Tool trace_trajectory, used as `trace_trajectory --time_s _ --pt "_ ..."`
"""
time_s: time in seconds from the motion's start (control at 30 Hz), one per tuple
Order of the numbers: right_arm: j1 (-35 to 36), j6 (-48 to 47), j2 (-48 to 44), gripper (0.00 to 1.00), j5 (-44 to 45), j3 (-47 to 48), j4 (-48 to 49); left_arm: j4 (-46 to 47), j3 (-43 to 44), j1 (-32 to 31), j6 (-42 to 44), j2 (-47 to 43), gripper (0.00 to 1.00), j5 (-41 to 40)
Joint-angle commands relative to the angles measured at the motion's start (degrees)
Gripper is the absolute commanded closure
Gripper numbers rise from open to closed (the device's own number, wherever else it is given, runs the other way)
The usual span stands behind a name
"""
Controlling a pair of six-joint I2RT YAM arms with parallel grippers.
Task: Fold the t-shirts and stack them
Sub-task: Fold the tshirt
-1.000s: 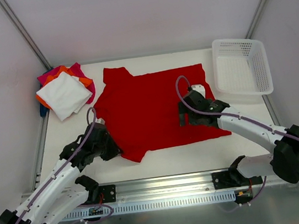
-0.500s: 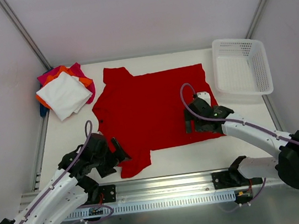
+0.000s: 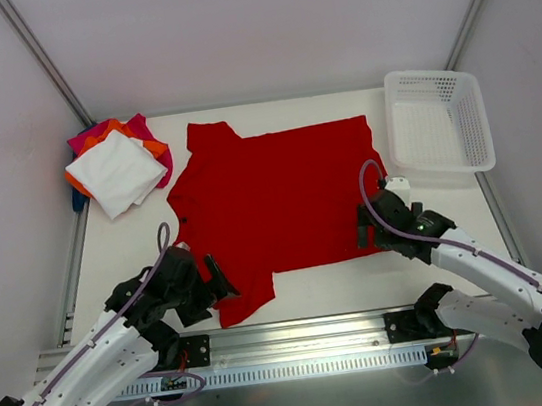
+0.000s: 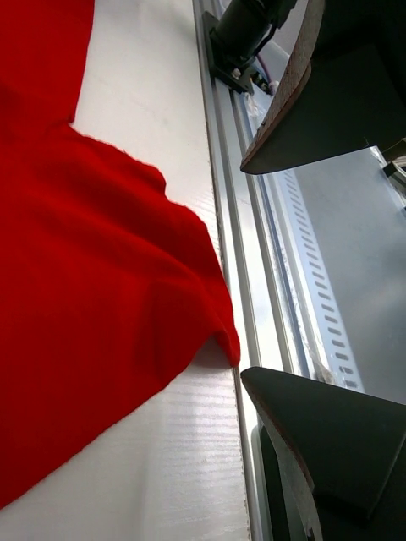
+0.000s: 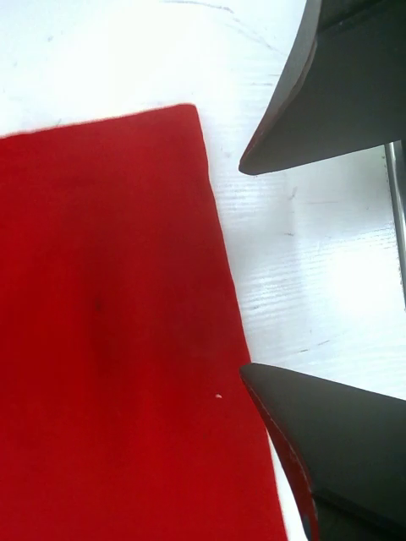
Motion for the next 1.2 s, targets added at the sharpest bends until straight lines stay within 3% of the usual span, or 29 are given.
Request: trace_trajectory --time_s 0.0,0.07,0.17,0.27,0.3,0.43,0.6,1.0,1.1,1.17 --pt "-3.1 -0.2 -1.2 0.01 0.0 0.1 -0.3 -1.7 -2.3 -0.7 0.0 -0.7 0.01 1.4" --pt "-7.8 -1.9 -0.7 0.01 -2.3 1.0 -0.3 -1.7 -3.6 -0.7 0.0 -0.5 0.01 1.3" --pt "-18.3 -4.4 -0.5 0.01 -11.4 -0.5 3.0 -1.7 -3.7 -1.5 -0.5 0.6 0.14 -0.3" --pt "-30.2 -5.3 0.3 0.01 -23.7 -4.1 8.0 -1.6 -3.3 -2.1 -1.2 2.5 0.36 -3.4" --pt "-32.5 -4.9 0.7 0.01 -28.3 -5.1 10.6 -1.3 -3.3 -2.2 -1.5 2.9 0.53 -3.9" --pt "-36.9 -3.5 2.9 0.01 -27.7 -7.2 11.9 1.2 -3.6 -2.4 -1.1 7.7 0.76 -7.3" --pt "-39.3 -2.5 2.5 0.0 -27.8 -8.4 12.1 6.9 -3.6 -2.4 1.0 13.9 0.88 -10.8" --pt "-40.2 -2.7 7.7 0.01 -27.9 -7.0 13.4 16.7 -3.7 -2.4 3.6 24.4 1.0 -9.7" --pt "-40.2 -2.6 8.6 0.11 -28.3 -6.8 14.0 17.1 -4.0 -2.4 3.8 24.0 1.0 -9.9" --pt "-40.2 -2.7 9.5 0.33 -28.3 -6.3 14.1 17.2 -4.1 -2.4 3.8 23.9 1.0 -10.0"
